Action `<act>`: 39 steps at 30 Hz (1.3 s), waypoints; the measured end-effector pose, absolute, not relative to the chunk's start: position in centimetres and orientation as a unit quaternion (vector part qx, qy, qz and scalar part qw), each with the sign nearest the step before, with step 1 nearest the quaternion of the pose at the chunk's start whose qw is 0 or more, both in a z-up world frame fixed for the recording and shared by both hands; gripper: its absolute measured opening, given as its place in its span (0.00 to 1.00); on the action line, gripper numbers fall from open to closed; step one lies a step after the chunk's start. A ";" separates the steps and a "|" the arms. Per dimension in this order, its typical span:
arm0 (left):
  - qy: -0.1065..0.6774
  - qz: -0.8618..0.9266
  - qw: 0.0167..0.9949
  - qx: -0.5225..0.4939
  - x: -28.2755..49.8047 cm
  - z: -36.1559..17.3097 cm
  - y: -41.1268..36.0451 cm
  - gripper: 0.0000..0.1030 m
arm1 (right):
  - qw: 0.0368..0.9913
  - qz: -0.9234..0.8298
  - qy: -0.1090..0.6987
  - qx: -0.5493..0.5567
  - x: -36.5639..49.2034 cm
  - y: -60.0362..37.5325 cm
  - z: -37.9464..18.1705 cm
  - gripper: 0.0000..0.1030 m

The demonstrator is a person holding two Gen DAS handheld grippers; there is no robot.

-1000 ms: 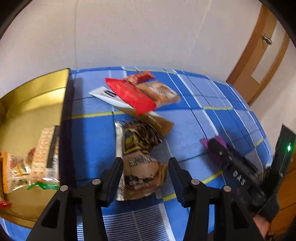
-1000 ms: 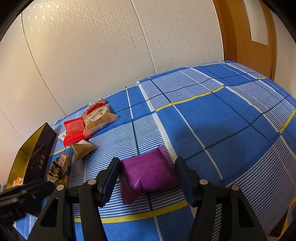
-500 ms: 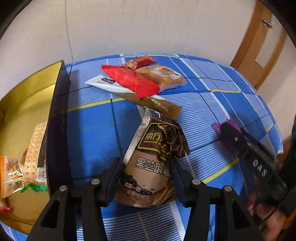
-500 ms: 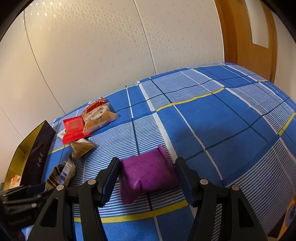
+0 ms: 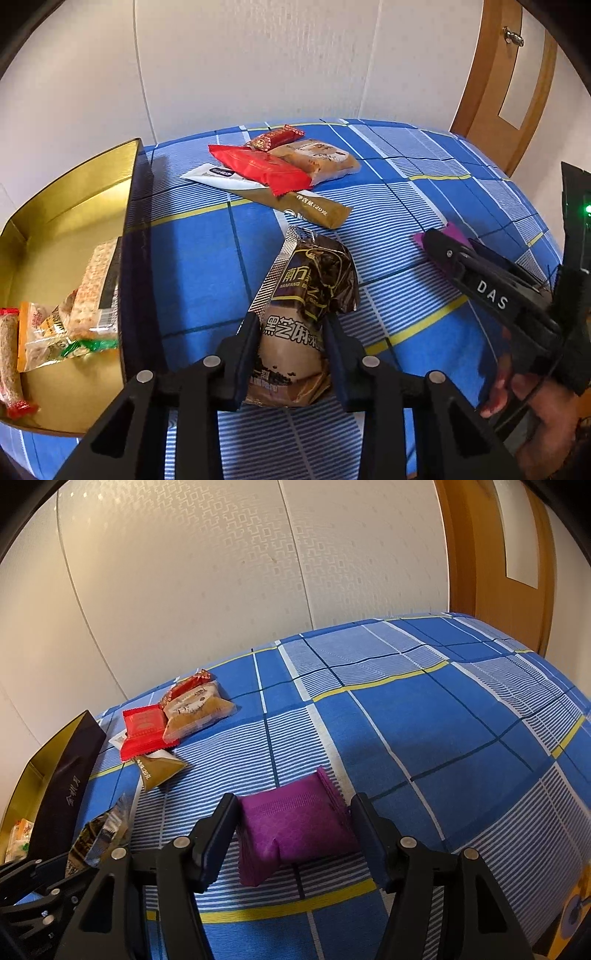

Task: Organize snacks
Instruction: 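Carry the brown bag into the gold tray and open the left gripper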

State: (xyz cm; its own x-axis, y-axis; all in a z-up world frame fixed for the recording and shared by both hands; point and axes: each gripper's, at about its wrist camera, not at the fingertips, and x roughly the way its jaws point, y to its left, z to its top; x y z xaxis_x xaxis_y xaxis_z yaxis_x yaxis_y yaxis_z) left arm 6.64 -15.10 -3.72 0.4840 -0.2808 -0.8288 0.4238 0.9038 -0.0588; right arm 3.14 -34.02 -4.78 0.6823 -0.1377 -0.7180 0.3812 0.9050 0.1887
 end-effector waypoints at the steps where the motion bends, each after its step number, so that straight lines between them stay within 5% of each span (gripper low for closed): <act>1: 0.464 -0.206 0.858 0.075 6.5 -3.7 -15.0 0.34 | 0.902 -0.144 0.371 0.165 3.1 -34.1 -4.8 0.59; 18: 0.404 -0.239 0.883 -0.002 4.4 0.5 -10.9 0.33 | 0.903 -0.144 0.371 0.160 3.1 -34.0 -4.8 0.59; 39: 0.390 -0.061 0.913 -0.098 8.0 1.6 5.4 0.33 | 0.903 -0.144 0.374 0.154 3.2 -34.0 -4.9 0.59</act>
State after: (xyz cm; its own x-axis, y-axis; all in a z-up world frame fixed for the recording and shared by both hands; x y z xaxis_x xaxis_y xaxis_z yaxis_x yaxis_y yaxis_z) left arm 7.98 5.42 1.64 0.6882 -0.1877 -0.7008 0.0345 0.9733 -0.2268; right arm 3.19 -34.03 -4.88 0.6789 -0.1443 -0.7200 0.3748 0.9112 0.1708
